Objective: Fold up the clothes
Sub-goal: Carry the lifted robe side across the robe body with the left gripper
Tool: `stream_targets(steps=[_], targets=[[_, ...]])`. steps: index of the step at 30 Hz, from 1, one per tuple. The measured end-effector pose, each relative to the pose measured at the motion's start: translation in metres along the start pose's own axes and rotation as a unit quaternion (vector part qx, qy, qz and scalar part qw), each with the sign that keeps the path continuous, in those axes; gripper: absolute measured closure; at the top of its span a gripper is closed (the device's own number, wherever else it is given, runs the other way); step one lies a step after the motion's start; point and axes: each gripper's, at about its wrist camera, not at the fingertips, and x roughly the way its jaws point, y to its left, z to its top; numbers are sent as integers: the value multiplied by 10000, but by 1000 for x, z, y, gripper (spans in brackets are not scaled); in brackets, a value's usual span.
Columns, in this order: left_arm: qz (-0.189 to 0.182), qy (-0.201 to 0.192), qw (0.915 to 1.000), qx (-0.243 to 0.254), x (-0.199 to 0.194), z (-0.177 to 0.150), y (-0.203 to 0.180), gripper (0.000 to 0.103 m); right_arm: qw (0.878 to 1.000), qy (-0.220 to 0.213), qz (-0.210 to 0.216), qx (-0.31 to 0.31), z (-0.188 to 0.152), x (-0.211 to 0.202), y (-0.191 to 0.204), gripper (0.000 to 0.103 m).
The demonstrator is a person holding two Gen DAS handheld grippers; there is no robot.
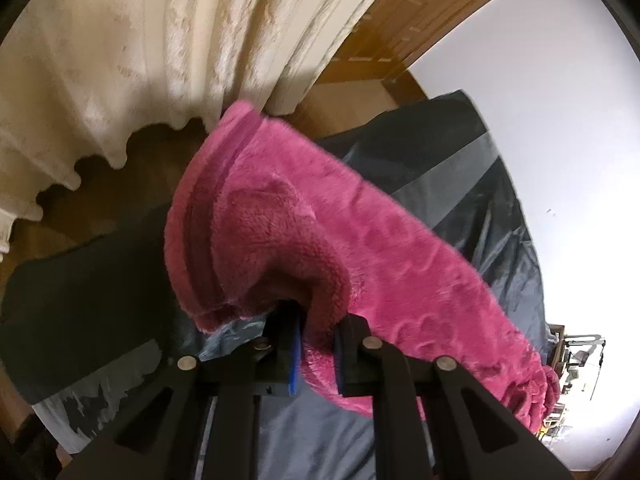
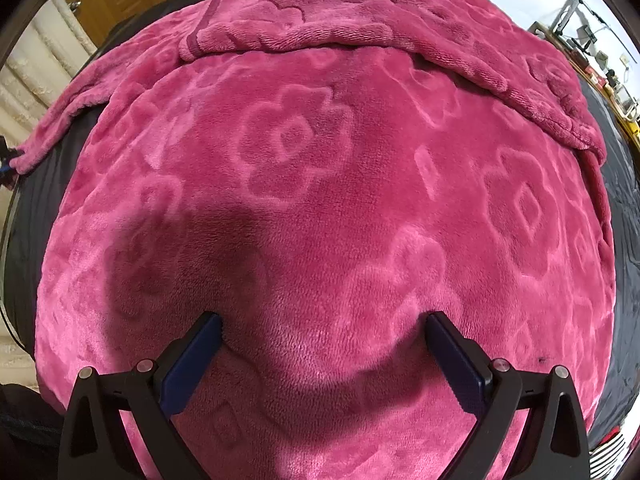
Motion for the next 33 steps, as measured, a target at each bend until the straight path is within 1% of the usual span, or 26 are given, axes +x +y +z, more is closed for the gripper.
stream_targets(steps=[4,8,12,15,18,20,23,27,31,32,33], targets=[[-95,-259,9992,305,-19,3,-29,89,10000,-45,54,66,3,-2,-7,1],[-238,-548,9960,658,-41,-3,-67,90,9994,-165,240,176,6,-8,-20,1],[-346,-901,9888,1135,-67,-20,-113,90,9985,-318,413,153,24,-12,-26,1],[-334,-1119,9807,1568,-82,-42,-152,90,9976,-416,537,138,33,-13,-43,1],[-300,-1307,9707,1994,-92,-67,-190,90,9964,-512,655,163,25,-18,-39,1],[-308,-1357,9639,2270,-94,-88,-217,90,9955,-575,722,206,15,-27,-35,1],[-316,-1360,9535,2670,-93,-121,-251,90,9938,-669,821,331,12,-35,-52,1],[-397,-1324,9336,3306,-88,-177,-299,90,9918,-780,870,526,16,-14,-56,1],[-520,-1269,9118,3871,-79,-233,-345,90,9906,-805,861,699,8,-16,-84,1],[-554,-1254,9053,4020,-77,-247,-357,90,9902,-809,860,747,3,-16,-91,1],[-572,-1251,9008,4118,-77,-258,-362,90,9898,-813,863,791,-6,-22,-105,1]])
